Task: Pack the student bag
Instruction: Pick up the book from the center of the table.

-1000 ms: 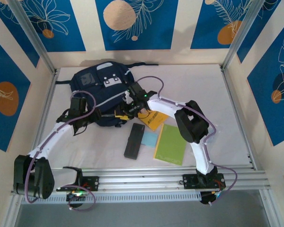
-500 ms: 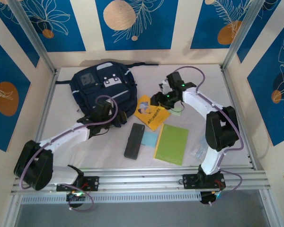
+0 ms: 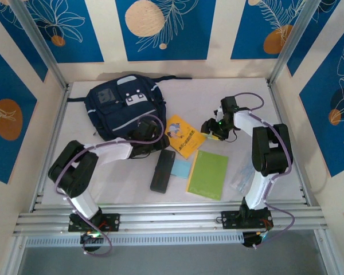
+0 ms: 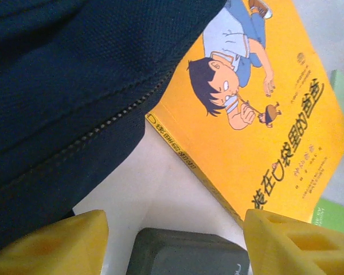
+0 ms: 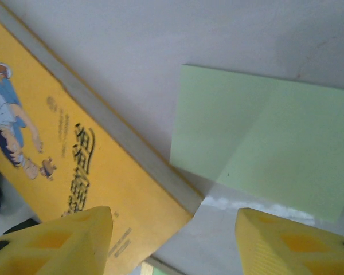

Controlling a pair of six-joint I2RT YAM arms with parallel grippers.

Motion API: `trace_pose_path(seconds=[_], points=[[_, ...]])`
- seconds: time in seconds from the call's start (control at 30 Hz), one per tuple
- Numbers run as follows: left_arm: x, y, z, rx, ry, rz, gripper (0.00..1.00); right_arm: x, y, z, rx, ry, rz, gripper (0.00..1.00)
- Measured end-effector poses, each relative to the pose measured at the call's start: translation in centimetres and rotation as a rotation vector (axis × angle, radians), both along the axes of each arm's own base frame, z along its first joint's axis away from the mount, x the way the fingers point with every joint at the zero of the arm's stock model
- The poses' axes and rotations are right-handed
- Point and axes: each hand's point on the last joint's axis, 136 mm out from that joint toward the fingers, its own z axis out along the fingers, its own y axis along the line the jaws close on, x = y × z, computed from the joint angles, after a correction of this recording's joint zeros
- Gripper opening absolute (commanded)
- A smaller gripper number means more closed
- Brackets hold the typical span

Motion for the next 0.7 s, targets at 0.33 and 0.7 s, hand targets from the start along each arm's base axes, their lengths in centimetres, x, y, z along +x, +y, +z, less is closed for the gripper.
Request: trace_pose_path(seconds=[0.33,0.7], points=[[0.9,-0.9,-1.7,0.012,0.026,-0.007,0.62,0.2,2.4,-1.2,0.036,0.012,0.054,0.58],[1.9,-2.0,-2.4,0.017,0.044,-0.014,0.60,-0.8,4.8,-0.5,0.102,0.027,0.099,0.54]])
